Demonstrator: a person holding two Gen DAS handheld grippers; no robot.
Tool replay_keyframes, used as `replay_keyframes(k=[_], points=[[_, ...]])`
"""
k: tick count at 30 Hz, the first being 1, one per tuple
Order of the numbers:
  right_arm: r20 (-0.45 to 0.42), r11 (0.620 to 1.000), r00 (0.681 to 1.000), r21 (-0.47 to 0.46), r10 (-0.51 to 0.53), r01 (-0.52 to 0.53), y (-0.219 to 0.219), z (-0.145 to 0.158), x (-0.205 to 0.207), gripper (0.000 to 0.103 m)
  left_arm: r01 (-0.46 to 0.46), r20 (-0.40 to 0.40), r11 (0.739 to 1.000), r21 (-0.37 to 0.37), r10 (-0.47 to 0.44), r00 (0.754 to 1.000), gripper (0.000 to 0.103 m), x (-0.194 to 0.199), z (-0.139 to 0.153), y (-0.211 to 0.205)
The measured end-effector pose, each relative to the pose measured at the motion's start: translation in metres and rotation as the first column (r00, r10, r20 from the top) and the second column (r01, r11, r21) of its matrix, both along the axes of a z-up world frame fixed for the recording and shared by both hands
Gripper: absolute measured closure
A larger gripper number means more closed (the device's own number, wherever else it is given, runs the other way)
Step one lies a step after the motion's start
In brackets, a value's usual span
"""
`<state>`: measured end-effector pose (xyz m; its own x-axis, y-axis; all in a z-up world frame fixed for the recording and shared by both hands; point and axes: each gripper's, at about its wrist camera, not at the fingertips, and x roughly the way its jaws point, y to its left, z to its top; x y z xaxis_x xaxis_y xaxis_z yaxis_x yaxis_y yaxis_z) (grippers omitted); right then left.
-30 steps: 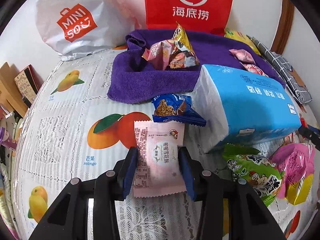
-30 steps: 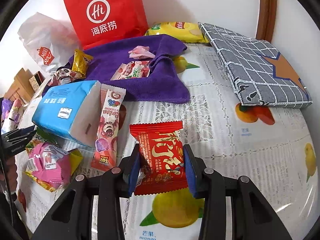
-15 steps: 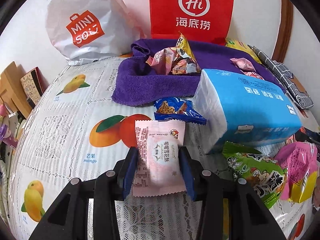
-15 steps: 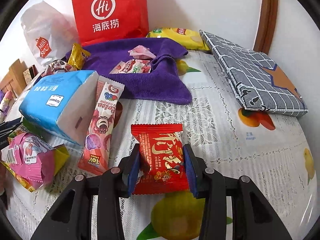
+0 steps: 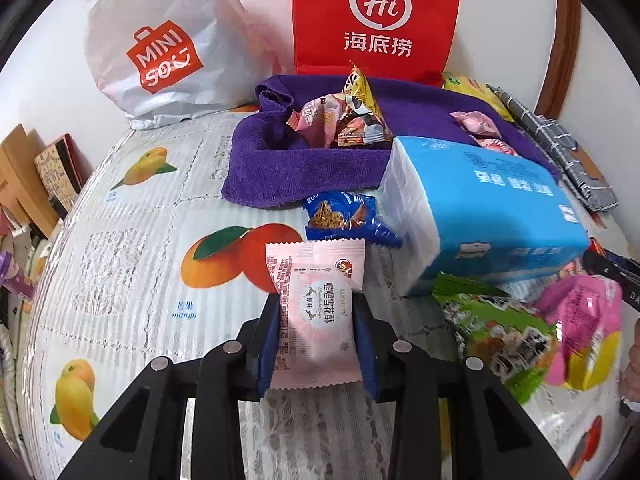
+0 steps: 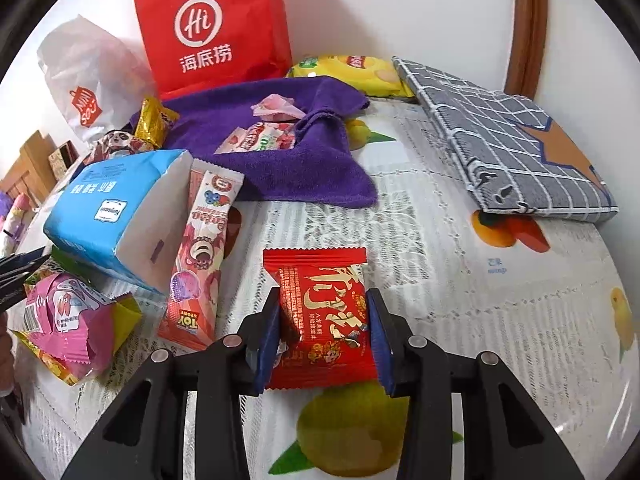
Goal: Organize snacks
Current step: 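Grasp the pink-white packet with the left tool while the right tool holds the red packet, then carry the red packet and pink-white packet over the purple towel with both tools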
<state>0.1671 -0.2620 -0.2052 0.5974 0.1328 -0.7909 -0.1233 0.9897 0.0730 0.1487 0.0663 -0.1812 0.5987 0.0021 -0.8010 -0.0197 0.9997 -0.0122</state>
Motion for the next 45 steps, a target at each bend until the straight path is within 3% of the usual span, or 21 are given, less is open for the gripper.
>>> replay_keyframes(k=[5, 10, 25, 34, 45], points=[[0.02, 0.999, 1.0, 0.037, -0.019, 0.018, -0.004, 0.019, -0.007, 0.063, -0.013, 0.011, 1.0, -0.021, 0.013, 1.0, 0.07, -0.014, 0.012, 0.005], [0.05, 0.999, 0.999, 0.042, -0.009, 0.007, -0.002, 0.043, -0.018, 0.063, -0.013, 0.016, 0.996, -0.087, 0.015, 1.0, 0.07, -0.025, 0.031, 0.009], [0.132, 0.998, 0.991, 0.07, 0.0, -0.009, 0.012, 0.124, -0.042, 0.063, 0.07, 0.088, 0.988, -0.136, -0.058, 0.994, 0.07, -0.04, 0.109, -0.024], [0.179, 0.993, 0.983, 0.098, 0.047, -0.065, 0.031, 0.159, -0.032, 0.063, 0.13, 0.142, 0.979, -0.16, -0.107, 0.984, 0.07, -0.025, 0.142, -0.043], [0.206, 0.988, 0.977, 0.125, 0.062, -0.089, 0.049, 0.179, 0.008, 0.063, 0.13, 0.149, 0.978, -0.161, -0.106, 0.983, 0.07, 0.021, 0.152, -0.044]])
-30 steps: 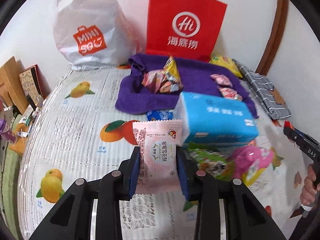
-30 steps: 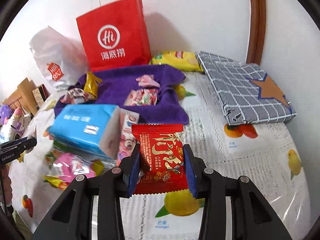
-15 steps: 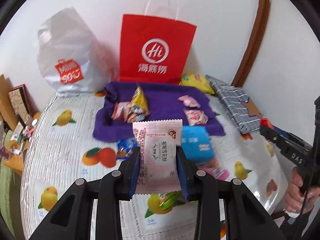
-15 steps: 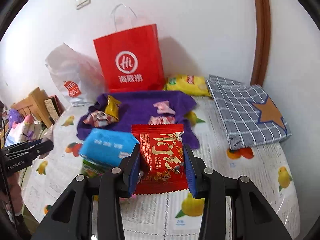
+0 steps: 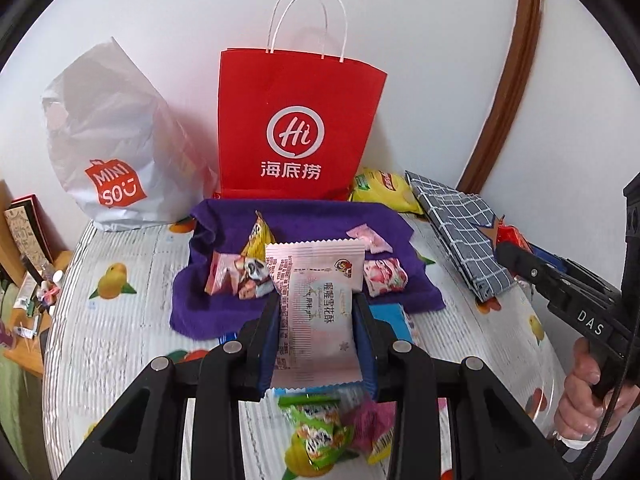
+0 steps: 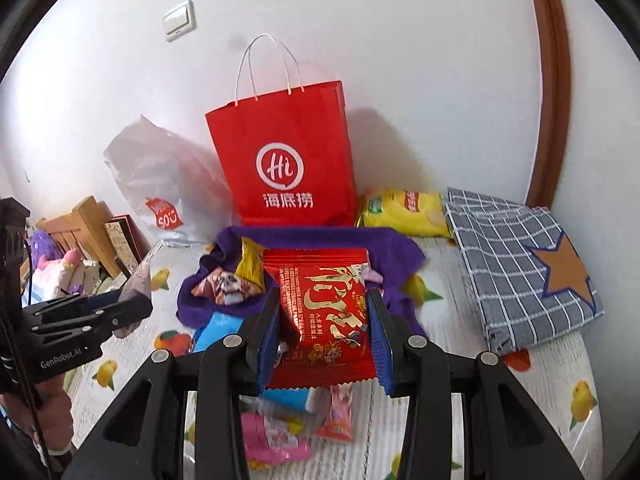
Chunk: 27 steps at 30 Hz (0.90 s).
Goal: Organize snacks
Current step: 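Carry the red packet and pink-white packet over the purple towel with both tools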
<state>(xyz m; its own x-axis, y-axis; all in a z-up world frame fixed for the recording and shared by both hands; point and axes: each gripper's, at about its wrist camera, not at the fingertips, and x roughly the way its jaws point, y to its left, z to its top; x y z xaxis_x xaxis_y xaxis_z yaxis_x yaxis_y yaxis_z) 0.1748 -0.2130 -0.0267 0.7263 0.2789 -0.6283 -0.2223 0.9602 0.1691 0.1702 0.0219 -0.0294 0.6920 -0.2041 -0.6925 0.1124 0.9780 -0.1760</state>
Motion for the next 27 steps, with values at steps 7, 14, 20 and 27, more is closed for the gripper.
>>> replay_keyframes(k=[7, 14, 20, 27], points=[[-0.004, 1.0, 1.0, 0.014, -0.005, 0.005, 0.008, 0.004, 0.042, 0.063, -0.025, -0.025, 0.999, -0.019, 0.025, 0.999, 0.07, 0.042, -0.004, 0.007], [-0.031, 0.999, 0.999, 0.044, -0.012, 0.013, 0.012, -0.003, 0.087, 0.063, -0.056, -0.035, 0.998, -0.014, 0.055, 0.998, 0.07, 0.086, -0.011, 0.02], [-0.05, 0.997, 0.999, 0.071, 0.003, 0.001, 0.021, -0.013, 0.126, 0.063, -0.07, -0.045, 0.998, -0.006, 0.069, 0.997, 0.07, 0.12, -0.016, 0.029], [-0.06, 0.996, 0.998, 0.084, 0.014, -0.009, 0.029, -0.025, 0.16, 0.063, -0.075, -0.046, 0.997, 0.007, 0.075, 0.996, 0.07, 0.156, -0.025, 0.036]])
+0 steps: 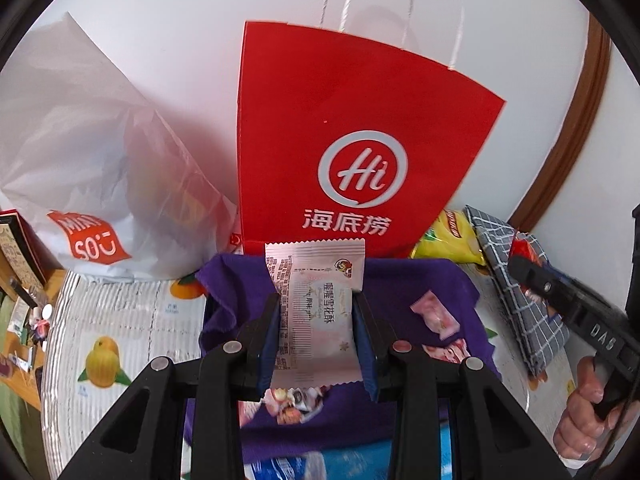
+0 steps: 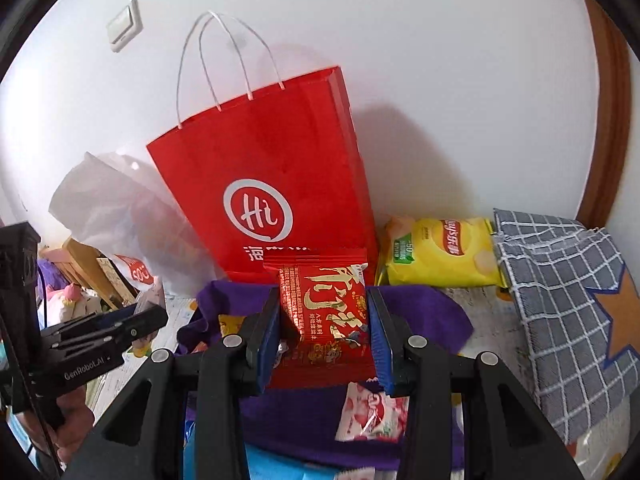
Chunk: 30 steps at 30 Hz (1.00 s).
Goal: Organize snacks
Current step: 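Carry the red packet and pink-white packet over the purple towel with both tools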
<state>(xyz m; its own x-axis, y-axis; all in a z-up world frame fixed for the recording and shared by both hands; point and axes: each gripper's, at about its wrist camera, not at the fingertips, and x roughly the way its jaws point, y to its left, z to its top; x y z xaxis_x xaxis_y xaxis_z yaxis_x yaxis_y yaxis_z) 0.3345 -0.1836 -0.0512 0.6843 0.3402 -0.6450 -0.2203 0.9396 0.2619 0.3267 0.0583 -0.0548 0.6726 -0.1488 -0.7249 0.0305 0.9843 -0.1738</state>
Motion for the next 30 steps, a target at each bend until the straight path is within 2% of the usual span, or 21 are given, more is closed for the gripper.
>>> replay_keyframes(k=[6, 9, 15, 19, 24, 30], points=[[-0.082, 1.0, 0.997, -0.019, 0.007, -0.009, -0.001, -0.035, 0.024, 0.063, -0.041, -0.048, 0.999, 0.01, 0.042, 0.998, 0.07, 0.018, -0.023, 0.021], [-0.12, 1.0, 0.992, -0.003, 0.029, -0.03, -0.005, -0.048, 0.031, 0.063, -0.065, -0.059, 0.998, -0.017, 0.063, 0.996, 0.07, 0.019, -0.027, 0.037], [-0.182, 0.999, 0.983, -0.047, 0.013, -0.022, -0.01, -0.075, 0.042, 0.063, -0.092, -0.08, 0.995, -0.032, 0.089, 0.993, 0.07, 0.022, -0.033, 0.053], [-0.193, 0.998, 0.981, -0.059, 0.005, -0.017, -0.013, -0.082, 0.046, 0.063, -0.101, -0.096, 0.994, -0.03, 0.098, 0.991, 0.07, 0.023, -0.038, 0.055], [-0.203, 0.999, 0.979, -0.022, 0.024, -0.029, -0.014, -0.086, 0.049, 0.063, -0.092, -0.105, 0.996, -0.023, 0.089, 0.99, 0.07, 0.025, -0.041, 0.052], [-0.231, 0.996, 0.971, -0.05, 0.064, -0.077, -0.001, -0.096, 0.05, 0.063, -0.09, -0.107, 0.996, -0.017, 0.087, 0.99, 0.07, 0.025, -0.043, 0.052]])
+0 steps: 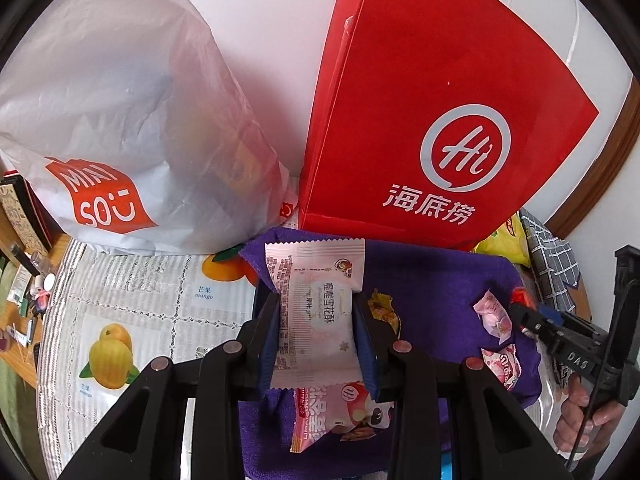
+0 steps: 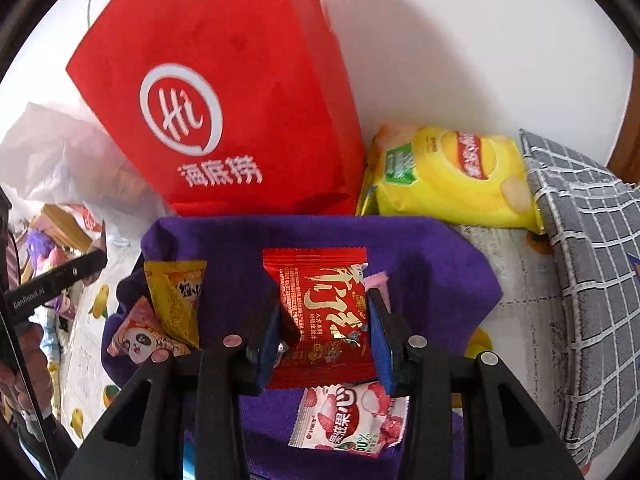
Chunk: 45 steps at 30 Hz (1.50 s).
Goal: Organize snacks
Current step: 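Carry the red packet and pink-white packet over the purple towel with both tools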
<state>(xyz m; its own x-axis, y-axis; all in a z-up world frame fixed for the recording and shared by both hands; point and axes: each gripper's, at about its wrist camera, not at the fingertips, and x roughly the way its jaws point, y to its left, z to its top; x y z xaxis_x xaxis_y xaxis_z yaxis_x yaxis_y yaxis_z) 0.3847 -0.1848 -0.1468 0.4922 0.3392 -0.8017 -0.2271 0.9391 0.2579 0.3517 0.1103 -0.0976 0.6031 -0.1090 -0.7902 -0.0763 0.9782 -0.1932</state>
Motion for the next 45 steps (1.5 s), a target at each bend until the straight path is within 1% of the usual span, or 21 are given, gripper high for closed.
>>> replay_keyframes(k=[7, 9, 30, 45], points=[[-0.06, 0.999, 0.998, -0.022, 0.026, -0.028, 0.009, -0.015, 0.003, 0.063, 0.0, -0.005, 1.0, -0.003, 0.0, 1.0, 0.07, 0.0, -0.001, 0.001], [-0.066, 0.999, 0.997, -0.032, 0.03, -0.032, 0.01, -0.017, 0.002, 0.063, 0.002, -0.008, 1.0, -0.003, -0.002, 1.0, 0.07, 0.001, -0.002, 0.0], [-0.1, 0.994, 0.993, -0.079, 0.067, -0.075, 0.024, -0.029, 0.004, 0.062, 0.006, -0.016, 1.0, -0.001, -0.006, 1.0, 0.07, 0.001, -0.004, 0.001], [-0.105, 0.991, 0.991, -0.1, 0.081, -0.091, 0.025, -0.03, 0.006, 0.062, 0.013, -0.036, 1.0, 0.002, -0.013, 0.999, 0.07, 0.004, -0.009, -0.003]])
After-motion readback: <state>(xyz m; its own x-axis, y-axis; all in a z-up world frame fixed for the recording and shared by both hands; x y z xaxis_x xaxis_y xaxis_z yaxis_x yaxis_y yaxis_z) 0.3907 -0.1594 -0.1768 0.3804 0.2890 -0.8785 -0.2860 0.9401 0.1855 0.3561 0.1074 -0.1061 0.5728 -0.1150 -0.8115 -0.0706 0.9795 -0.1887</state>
